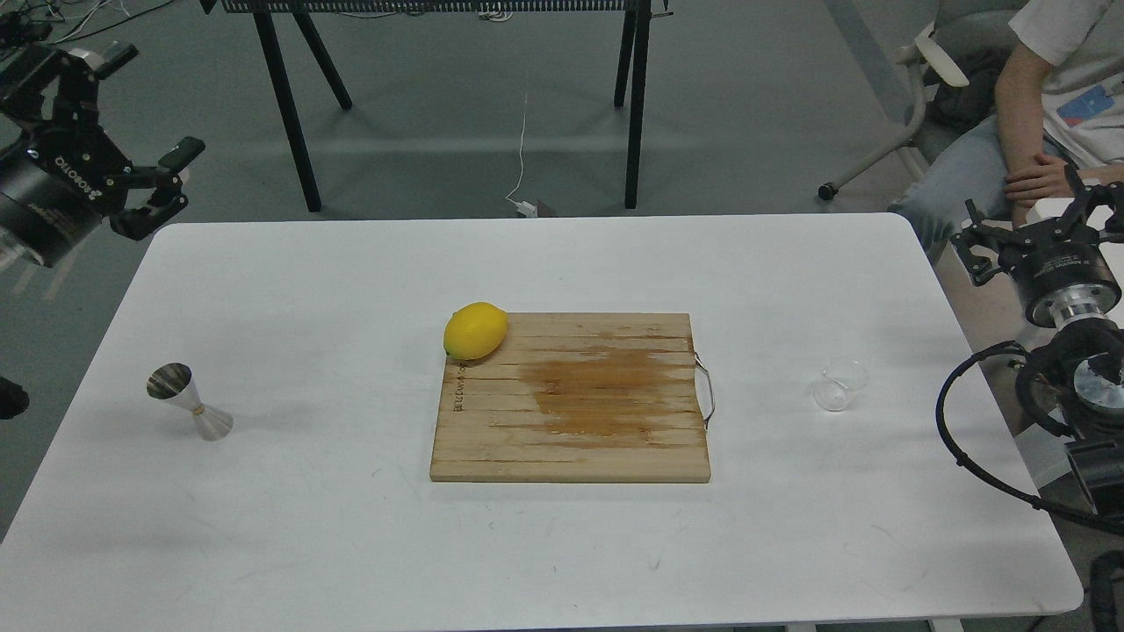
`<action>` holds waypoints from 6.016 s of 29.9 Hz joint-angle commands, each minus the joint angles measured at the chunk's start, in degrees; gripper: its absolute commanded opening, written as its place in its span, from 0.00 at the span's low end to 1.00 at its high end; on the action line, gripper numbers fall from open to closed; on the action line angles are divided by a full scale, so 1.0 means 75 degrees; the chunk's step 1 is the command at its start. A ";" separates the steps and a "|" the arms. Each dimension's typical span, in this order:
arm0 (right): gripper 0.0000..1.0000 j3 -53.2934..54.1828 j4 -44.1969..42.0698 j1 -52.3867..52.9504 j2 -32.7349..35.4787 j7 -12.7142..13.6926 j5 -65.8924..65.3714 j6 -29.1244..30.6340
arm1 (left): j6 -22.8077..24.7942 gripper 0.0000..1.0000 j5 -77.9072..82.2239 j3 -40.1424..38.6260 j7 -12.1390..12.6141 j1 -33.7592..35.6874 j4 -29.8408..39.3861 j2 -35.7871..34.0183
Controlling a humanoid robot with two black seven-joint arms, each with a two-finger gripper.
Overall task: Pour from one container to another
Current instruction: 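Lower the left gripper toward the metal jigger on the table, then close the left gripper around the metal jigger, then lift the jigger with the left gripper and carry it over the board, then tilt the held jigger with the left gripper to pour onto the board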
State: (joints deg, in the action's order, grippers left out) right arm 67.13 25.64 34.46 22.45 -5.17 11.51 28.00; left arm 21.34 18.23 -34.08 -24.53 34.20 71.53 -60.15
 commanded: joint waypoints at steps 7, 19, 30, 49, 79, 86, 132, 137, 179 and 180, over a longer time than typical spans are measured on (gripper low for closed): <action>0.99 0.0015 -0.0044 -0.0060 0.0241 -0.0001 0.0001 0.0000 | -0.2692 1.00 0.4577 0.0009 -0.0093 -0.1547 0.0517 -0.0335; 0.99 -0.0009 -0.0044 -0.0060 0.0241 -0.0001 0.0001 0.0000 | -0.5786 1.00 0.8032 0.0572 -0.0463 -0.3587 0.0893 -0.0957; 0.99 -0.0044 -0.0044 -0.0200 0.0206 -0.0001 -0.0011 0.0000 | -0.6033 0.99 0.8864 0.0677 -0.0463 -0.4010 -0.1413 0.0459; 0.99 -0.0349 -0.0055 -0.0118 0.0218 -0.0001 -0.0046 0.0000 | -0.6326 0.96 0.9406 0.0630 -0.0463 -0.3237 -0.3899 0.2148; 0.99 -0.0349 0.0120 -0.0107 0.0241 -0.0001 -0.0046 0.0000 | -0.6579 0.61 1.0097 0.1181 -0.0463 -0.2287 -0.5388 0.3309; 0.99 -0.0349 0.0120 -0.0107 0.0276 -0.0001 -0.0046 0.0000 | -0.6579 0.51 1.0097 0.1193 -0.0463 -0.2217 -0.5412 0.3309; 0.99 -0.0266 0.0296 -0.0435 0.1049 0.0010 -0.0011 0.0000 | -0.6579 0.07 1.0646 0.1601 -0.0463 0.0288 -0.5189 0.3074; 0.99 -0.0208 0.0296 -0.0611 0.1330 0.0010 0.0012 0.0000 | -0.6579 0.07 1.0789 0.2515 -0.0463 0.1496 -0.4909 0.3180; 0.99 -0.0138 0.0273 -0.1068 0.1577 -0.0013 0.0024 0.0000 | -0.4967 0.07 1.4236 0.3806 -0.0304 0.1838 -0.4978 0.7257; 0.99 -0.0138 0.0273 -0.1068 0.1566 -0.0013 0.0024 0.0000 | -0.4967 0.07 1.4236 0.3806 -0.0304 0.1838 -0.5048 0.7339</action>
State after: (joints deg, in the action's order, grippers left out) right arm 66.11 27.65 26.43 34.44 -5.28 11.69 28.00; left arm -15.64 125.01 -5.61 -27.08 48.03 35.00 -6.49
